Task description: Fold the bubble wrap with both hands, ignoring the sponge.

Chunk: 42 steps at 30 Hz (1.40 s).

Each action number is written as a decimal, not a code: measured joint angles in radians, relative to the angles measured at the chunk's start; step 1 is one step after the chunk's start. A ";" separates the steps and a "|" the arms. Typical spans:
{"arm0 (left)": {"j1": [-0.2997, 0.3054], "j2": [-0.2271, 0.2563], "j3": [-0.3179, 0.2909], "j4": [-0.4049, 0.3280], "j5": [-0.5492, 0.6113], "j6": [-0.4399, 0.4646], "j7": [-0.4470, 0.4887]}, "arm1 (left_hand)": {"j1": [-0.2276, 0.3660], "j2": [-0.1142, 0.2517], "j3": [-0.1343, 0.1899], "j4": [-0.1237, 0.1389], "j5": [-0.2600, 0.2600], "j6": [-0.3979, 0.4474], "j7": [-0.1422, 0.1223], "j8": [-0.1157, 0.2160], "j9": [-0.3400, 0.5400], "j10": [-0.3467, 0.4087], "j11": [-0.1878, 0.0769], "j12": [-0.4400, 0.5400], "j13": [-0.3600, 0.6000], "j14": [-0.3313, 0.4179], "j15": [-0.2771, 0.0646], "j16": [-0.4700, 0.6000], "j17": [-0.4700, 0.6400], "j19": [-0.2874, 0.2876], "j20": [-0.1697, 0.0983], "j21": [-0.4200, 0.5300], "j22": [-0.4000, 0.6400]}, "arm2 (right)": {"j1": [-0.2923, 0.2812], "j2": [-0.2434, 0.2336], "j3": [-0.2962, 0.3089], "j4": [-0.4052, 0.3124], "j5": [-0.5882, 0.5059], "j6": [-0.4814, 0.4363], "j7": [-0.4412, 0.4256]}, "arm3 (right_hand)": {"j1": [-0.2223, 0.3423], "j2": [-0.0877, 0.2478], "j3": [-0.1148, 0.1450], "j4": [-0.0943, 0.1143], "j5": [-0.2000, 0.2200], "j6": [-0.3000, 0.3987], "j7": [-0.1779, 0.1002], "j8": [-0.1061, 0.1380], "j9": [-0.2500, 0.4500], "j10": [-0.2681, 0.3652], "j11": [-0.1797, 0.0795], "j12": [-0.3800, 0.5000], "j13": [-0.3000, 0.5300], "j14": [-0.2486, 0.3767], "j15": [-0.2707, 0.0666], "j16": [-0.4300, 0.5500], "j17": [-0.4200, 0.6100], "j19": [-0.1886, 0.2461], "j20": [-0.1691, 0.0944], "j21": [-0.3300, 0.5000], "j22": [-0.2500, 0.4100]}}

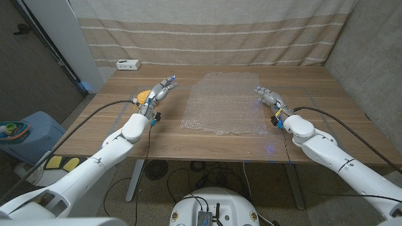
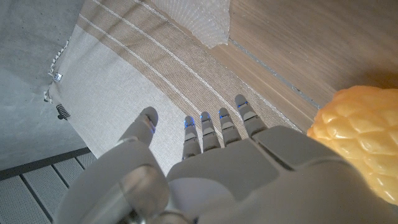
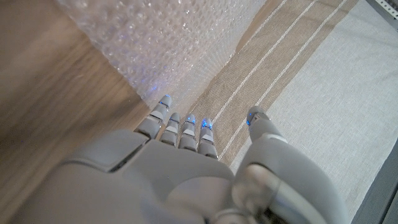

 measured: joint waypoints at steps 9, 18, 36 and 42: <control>0.042 0.047 -0.009 -0.079 0.074 0.050 0.035 | 0.004 -0.004 0.002 -0.002 0.000 0.011 0.000 0.000 0.000 0.000 0.000 0.000 0.000 0.004 -0.004 0.000 0.000 0.000 0.000 0.000 0.000 | -0.027 -0.066 -0.008 -0.112 -0.059 -0.120 -0.030 | 0.004 0.004 0.000 0.000 -0.004 0.009 0.002 0.000 0.000 0.000 0.000 0.000 0.005 0.000 0.000 0.000 0.004 0.004 -0.004 0.000 0.000; 0.088 0.089 -0.019 -0.162 0.163 0.099 0.079 | 0.018 -0.008 0.004 -0.004 0.005 0.011 0.000 0.000 0.000 0.005 -0.005 0.000 0.000 0.007 -0.007 0.000 0.000 0.000 0.000 0.000 0.000 | -0.059 -0.127 -0.017 -0.229 -0.127 -0.245 -0.064 | 0.008 0.008 0.000 0.000 -0.004 0.009 0.002 0.000 0.000 0.000 0.000 0.000 0.005 -0.004 -0.004 0.000 0.005 0.004 -0.004 0.000 0.000; 0.181 0.141 -0.039 -0.308 0.303 0.223 0.146 | 0.032 0.005 0.011 -0.019 0.009 0.020 -0.009 -0.012 0.000 0.018 -0.018 -0.004 0.000 0.022 -0.014 -0.004 0.000 -0.045 0.012 -0.029 0.000 | -0.103 -0.214 -0.047 -0.392 -0.254 -0.441 -0.097 | 0.036 0.012 0.009 -0.008 -0.004 0.050 0.000 0.000 0.000 0.037 -0.009 0.000 0.005 0.021 -0.029 0.006 0.004 0.063 -0.027 0.015 0.005; 0.202 0.150 -0.040 -0.343 0.340 0.262 0.160 | 0.032 0.005 0.011 -0.019 0.008 0.023 -0.013 -0.012 0.000 0.023 -0.023 -0.008 0.000 0.022 -0.014 -0.008 0.000 -0.057 0.014 -0.036 0.000 | -0.117 -0.236 -0.056 -0.430 -0.290 -0.486 -0.097 | 0.044 0.009 0.012 -0.011 -0.004 0.059 0.002 0.000 0.000 0.043 -0.014 0.008 0.005 0.030 -0.030 0.006 0.002 0.063 -0.027 0.015 0.005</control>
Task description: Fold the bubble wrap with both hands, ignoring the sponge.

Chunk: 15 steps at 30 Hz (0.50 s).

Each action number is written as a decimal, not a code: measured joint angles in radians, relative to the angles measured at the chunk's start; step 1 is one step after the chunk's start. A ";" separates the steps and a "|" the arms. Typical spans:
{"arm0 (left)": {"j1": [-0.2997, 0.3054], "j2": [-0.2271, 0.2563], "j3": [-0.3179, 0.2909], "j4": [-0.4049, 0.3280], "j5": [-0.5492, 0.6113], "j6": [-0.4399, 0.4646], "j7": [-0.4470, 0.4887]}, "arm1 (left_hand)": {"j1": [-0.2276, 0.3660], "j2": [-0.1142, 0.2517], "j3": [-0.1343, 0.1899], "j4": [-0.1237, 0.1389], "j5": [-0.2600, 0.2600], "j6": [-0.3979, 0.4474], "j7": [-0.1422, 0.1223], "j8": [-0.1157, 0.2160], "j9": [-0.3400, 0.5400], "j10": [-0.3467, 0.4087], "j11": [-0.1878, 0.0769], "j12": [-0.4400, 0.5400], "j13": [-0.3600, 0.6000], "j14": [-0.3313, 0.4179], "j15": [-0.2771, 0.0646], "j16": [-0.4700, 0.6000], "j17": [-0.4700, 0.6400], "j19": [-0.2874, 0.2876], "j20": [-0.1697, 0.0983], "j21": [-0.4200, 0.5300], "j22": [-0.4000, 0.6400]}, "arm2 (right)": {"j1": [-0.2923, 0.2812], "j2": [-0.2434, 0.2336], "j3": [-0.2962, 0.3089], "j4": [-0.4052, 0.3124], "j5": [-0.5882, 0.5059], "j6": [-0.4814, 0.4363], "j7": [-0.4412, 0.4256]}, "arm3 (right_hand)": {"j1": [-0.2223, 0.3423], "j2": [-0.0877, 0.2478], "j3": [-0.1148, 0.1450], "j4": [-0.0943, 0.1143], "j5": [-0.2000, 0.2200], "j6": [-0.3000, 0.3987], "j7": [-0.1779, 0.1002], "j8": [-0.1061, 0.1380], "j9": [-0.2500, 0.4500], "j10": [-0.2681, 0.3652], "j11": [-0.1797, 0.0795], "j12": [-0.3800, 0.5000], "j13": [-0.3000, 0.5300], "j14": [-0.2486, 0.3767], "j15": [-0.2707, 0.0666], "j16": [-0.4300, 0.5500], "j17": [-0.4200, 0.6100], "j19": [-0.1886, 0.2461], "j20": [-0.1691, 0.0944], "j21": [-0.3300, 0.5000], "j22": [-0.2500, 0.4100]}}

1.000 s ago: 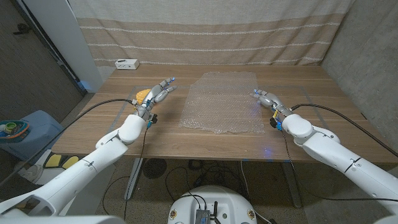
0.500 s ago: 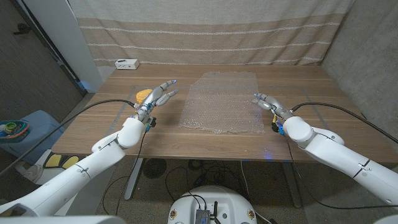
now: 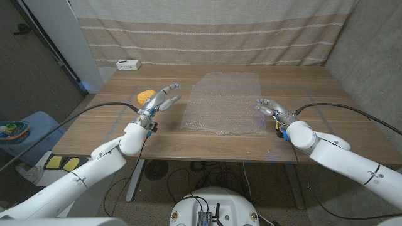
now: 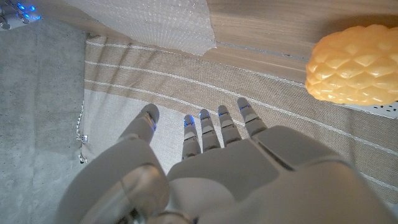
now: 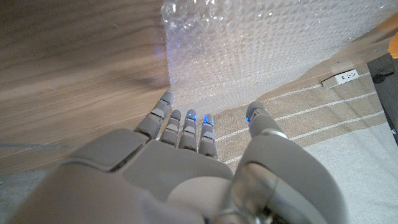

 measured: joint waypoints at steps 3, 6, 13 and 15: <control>0.010 0.007 0.000 -0.018 0.021 0.019 0.005 | 0.004 0.004 0.000 0.000 0.000 0.000 0.000 0.000 0.000 0.000 0.000 0.000 0.000 -0.001 -0.001 -0.003 0.000 -0.003 -0.003 -0.004 0.000 | -0.006 -0.011 -0.007 -0.021 -0.016 -0.022 0.000 | 0.002 0.002 0.000 0.000 0.000 0.008 0.000 0.000 0.000 0.004 -0.004 0.000 0.000 0.004 -0.004 0.000 0.000 0.000 0.000 0.000 0.000; 0.018 0.016 0.006 -0.040 0.051 0.043 0.009 | 0.009 -0.001 0.002 -0.006 0.003 0.005 -0.005 -0.004 0.000 0.005 -0.005 0.000 0.000 -0.006 -0.006 -0.003 0.000 -0.011 -0.011 -0.008 0.000 | -0.009 -0.019 -0.014 -0.036 -0.042 -0.056 0.002 | 0.008 -0.003 0.000 0.000 0.000 0.011 0.000 0.000 0.000 0.005 -0.005 0.000 0.000 0.005 -0.005 0.000 0.000 0.000 0.000 0.000 0.000; 0.026 0.036 0.020 -0.073 0.128 0.107 0.013 | 0.013 0.002 0.003 -0.012 0.004 0.012 -0.012 -0.004 0.000 0.009 -0.009 -0.001 0.000 -0.017 -0.016 -0.008 0.000 -0.021 -0.013 -0.011 0.000 | -0.011 -0.038 -0.050 -0.085 -0.102 -0.132 0.013 | 0.012 -0.005 0.004 -0.004 0.000 0.016 -0.006 0.000 0.000 0.009 -0.009 0.000 0.000 0.011 -0.011 0.000 0.000 0.005 0.005 0.000 0.000; 0.028 0.042 0.024 -0.081 0.142 0.120 0.009 | 0.024 0.003 0.004 -0.013 0.004 0.012 -0.012 -0.004 0.000 0.009 -0.009 -0.007 0.000 -0.022 -0.014 -0.011 0.000 -0.025 -0.011 -0.019 0.000 | -0.010 -0.042 -0.061 -0.095 -0.117 -0.150 0.018 | 0.018 -0.003 0.004 -0.004 0.000 0.016 -0.006 0.000 0.000 0.009 -0.009 0.000 0.000 0.011 -0.011 0.000 0.000 0.005 0.006 0.000 0.000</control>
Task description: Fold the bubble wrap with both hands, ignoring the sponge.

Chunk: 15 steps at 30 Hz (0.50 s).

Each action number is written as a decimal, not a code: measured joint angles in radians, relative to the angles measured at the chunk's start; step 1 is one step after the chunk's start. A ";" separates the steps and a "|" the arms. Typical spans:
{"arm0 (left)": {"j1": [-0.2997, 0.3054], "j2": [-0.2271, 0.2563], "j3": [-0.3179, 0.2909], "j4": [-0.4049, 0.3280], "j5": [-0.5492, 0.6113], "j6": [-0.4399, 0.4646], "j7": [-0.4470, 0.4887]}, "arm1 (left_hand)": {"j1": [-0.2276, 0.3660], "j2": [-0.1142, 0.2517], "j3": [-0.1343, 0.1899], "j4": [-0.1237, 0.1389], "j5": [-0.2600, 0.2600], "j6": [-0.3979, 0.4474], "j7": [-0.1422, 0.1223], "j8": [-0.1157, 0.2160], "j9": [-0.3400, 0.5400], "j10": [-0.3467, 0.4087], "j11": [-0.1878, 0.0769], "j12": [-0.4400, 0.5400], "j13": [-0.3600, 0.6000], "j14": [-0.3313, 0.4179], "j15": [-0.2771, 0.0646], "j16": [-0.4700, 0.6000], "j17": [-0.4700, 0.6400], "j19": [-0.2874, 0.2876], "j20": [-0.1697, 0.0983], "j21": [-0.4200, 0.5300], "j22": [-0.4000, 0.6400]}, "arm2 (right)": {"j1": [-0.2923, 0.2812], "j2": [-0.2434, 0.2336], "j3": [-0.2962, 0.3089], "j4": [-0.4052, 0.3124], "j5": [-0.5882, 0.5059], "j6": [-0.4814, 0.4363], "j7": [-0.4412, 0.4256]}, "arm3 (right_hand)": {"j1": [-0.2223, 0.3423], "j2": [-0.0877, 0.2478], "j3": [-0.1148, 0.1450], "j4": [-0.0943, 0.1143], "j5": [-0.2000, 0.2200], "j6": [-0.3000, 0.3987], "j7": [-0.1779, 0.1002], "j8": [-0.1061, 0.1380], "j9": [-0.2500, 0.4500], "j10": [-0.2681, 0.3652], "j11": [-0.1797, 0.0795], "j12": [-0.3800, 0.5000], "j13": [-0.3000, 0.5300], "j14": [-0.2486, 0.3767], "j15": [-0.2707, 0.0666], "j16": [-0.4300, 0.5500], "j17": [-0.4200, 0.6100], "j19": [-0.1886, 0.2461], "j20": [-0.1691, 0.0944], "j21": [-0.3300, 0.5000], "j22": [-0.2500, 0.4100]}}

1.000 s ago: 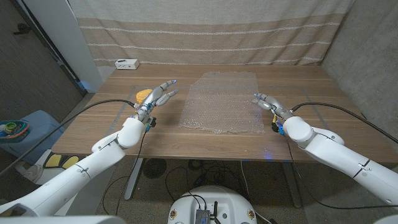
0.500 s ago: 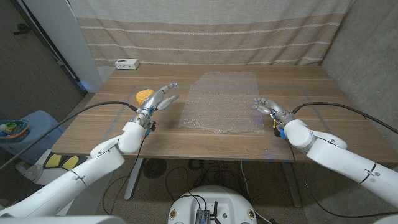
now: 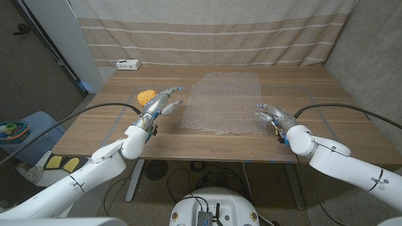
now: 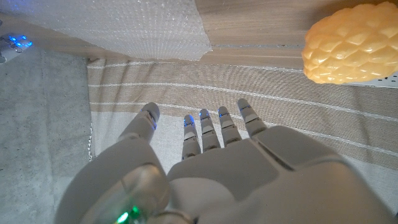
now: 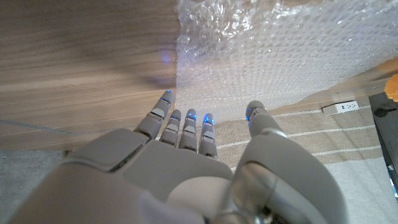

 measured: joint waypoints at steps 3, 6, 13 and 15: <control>0.000 0.008 0.007 -0.009 0.023 0.019 -0.010 | 0.004 -0.004 0.000 0.000 0.000 0.000 0.000 0.000 0.000 0.000 0.000 -0.002 0.000 -0.016 0.005 0.000 0.000 -0.008 -0.008 -0.003 0.000 | 0.004 -0.006 -0.019 -0.018 -0.029 -0.035 0.008 | 0.000 0.000 0.000 0.000 0.000 0.000 0.000 0.000 0.000 0.000 0.000 0.000 0.000 0.005 -0.005 0.000 0.000 0.000 0.000 0.000 0.000; 0.000 0.013 0.011 -0.014 0.038 0.030 -0.017 | 0.008 0.000 0.000 0.000 0.000 0.000 0.000 -0.004 0.000 -0.002 -0.002 -0.008 0.000 -0.027 0.005 0.000 0.000 -0.020 -0.009 -0.012 0.000 | 0.009 -0.011 -0.039 -0.036 -0.058 -0.070 0.015 | 0.000 0.000 0.000 0.000 0.000 0.000 0.000 0.000 0.000 0.002 -0.002 0.000 0.000 0.005 -0.005 0.000 0.000 0.000 0.000 0.000 0.000; -0.016 0.036 0.037 -0.028 0.075 0.054 -0.036 | 0.013 -0.006 -0.004 -0.004 0.000 -0.019 -0.018 -0.015 0.000 -0.017 -0.009 -0.021 0.000 -0.057 0.000 -0.008 0.000 -0.034 -0.013 -0.019 0.000 | 0.015 -0.016 -0.062 -0.054 -0.119 -0.144 0.033 | 0.004 0.004 0.000 0.000 0.000 0.000 0.000 -0.006 0.000 0.001 -0.006 -0.006 0.000 0.006 -0.014 0.000 0.000 0.000 0.000 0.000 0.000; -0.021 0.041 0.044 -0.029 0.075 0.054 -0.036 | 0.013 -0.005 -0.004 -0.004 0.000 -0.024 -0.016 -0.015 0.000 -0.022 -0.010 -0.023 0.000 -0.067 -0.001 -0.008 0.000 -0.034 -0.013 -0.019 0.000 | 0.015 -0.016 -0.062 -0.054 -0.136 -0.163 0.038 | 0.004 0.004 0.002 -0.002 0.000 0.000 0.000 -0.007 0.000 0.000 -0.007 -0.006 0.000 0.009 -0.017 0.000 0.000 0.000 0.000 0.000 0.000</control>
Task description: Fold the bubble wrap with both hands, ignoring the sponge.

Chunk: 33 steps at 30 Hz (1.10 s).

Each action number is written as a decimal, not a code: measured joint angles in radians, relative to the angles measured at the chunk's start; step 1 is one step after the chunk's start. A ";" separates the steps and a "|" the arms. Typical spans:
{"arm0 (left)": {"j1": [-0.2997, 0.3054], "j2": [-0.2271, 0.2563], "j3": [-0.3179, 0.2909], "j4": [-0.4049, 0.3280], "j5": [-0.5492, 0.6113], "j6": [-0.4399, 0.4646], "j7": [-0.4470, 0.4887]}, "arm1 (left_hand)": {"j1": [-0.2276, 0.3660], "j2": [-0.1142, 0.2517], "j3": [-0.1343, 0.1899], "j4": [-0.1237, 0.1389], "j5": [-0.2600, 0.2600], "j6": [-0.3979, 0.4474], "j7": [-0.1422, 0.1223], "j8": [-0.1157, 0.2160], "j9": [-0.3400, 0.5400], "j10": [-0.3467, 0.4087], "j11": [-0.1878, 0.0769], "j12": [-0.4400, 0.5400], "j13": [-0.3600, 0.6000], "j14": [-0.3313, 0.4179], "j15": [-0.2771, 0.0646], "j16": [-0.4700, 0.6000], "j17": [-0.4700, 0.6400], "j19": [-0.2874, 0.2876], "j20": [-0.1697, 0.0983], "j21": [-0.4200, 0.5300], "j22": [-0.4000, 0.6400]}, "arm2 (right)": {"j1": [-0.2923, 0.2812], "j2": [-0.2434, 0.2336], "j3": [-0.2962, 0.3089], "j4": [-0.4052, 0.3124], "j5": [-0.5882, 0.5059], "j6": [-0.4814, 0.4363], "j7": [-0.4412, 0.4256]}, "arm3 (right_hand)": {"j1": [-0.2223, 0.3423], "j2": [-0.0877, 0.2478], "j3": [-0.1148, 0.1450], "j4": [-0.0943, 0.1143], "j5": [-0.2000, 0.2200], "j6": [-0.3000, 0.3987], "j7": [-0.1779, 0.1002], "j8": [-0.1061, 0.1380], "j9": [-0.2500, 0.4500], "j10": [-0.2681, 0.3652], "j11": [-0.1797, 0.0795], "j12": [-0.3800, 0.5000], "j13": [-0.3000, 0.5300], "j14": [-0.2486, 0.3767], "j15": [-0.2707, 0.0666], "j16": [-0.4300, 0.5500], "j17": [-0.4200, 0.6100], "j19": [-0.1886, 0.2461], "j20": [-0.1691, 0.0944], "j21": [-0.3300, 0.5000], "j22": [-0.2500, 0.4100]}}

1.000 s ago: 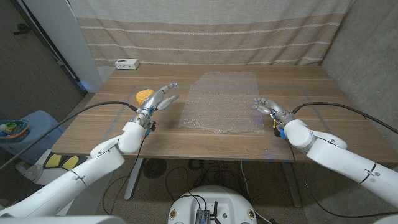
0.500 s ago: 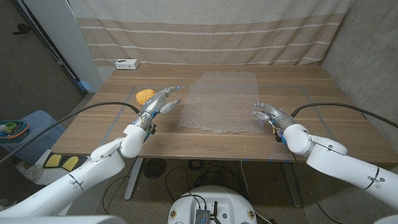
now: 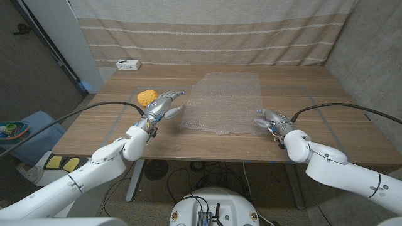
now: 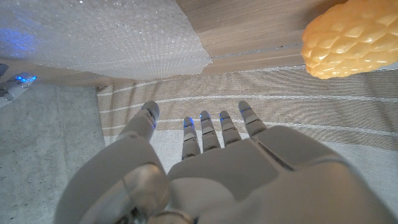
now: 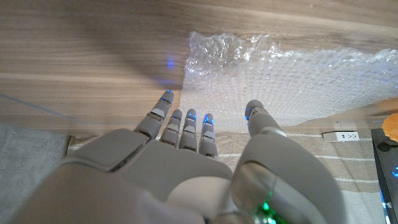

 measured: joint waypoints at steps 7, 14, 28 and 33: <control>-0.021 0.013 0.024 0.000 0.058 0.026 -0.047 | 0.010 -0.010 -0.006 -0.006 0.000 -0.018 -0.008 0.000 0.000 -0.009 -0.009 -0.006 0.000 -0.010 -0.001 0.000 0.000 -0.005 -0.005 -0.008 0.000 | 0.014 -0.011 -0.060 -0.041 -0.062 -0.069 0.027 | 0.012 -0.004 0.003 -0.003 0.000 0.000 0.000 0.000 0.000 0.000 0.000 0.000 0.000 0.005 -0.005 0.000 0.000 0.000 0.000 0.000 0.000; -0.046 0.026 0.047 0.000 0.107 0.041 -0.104 | 0.041 -0.041 -0.019 -0.019 0.000 -0.032 -0.022 0.000 0.000 -0.029 -0.024 -0.014 0.000 -0.017 -0.008 0.000 0.000 0.003 -0.013 -0.008 -0.003 | 0.043 -0.020 -0.127 -0.066 -0.122 -0.122 0.063 | 0.037 -0.020 0.014 -0.014 0.000 -0.008 -0.007 -0.009 0.000 -0.002 -0.013 -0.003 0.000 0.005 -0.005 0.000 0.000 0.005 0.005 0.000 -0.003; -0.087 0.047 0.084 -0.006 0.173 0.050 -0.173 | 0.073 -0.108 -0.031 -0.031 -0.012 -0.068 -0.033 0.000 0.000 -0.058 -0.024 -0.021 0.000 -0.048 -0.002 0.000 0.000 0.004 -0.014 -0.025 -0.003 | 0.087 -0.028 -0.206 -0.071 -0.223 -0.184 0.159 | 0.125 -0.070 0.042 -0.035 0.000 -0.066 -0.014 -0.024 0.000 -0.036 -0.035 -0.022 0.000 -0.004 -0.014 -0.016 -0.004 0.002 0.009 -0.009 -0.003; -0.099 0.050 0.096 -0.013 0.192 0.047 -0.205 | 0.078 -0.120 -0.031 -0.031 -0.012 -0.068 -0.033 0.000 0.000 -0.063 -0.030 -0.021 0.000 -0.054 -0.007 0.000 0.000 0.004 -0.014 -0.025 -0.003 | 0.107 -0.028 -0.239 -0.068 -0.266 -0.194 0.193 | 0.164 -0.083 0.060 -0.038 0.000 -0.081 -0.024 -0.024 0.000 -0.045 -0.041 -0.022 0.000 -0.009 -0.020 -0.016 -0.002 -0.003 0.014 -0.013 -0.002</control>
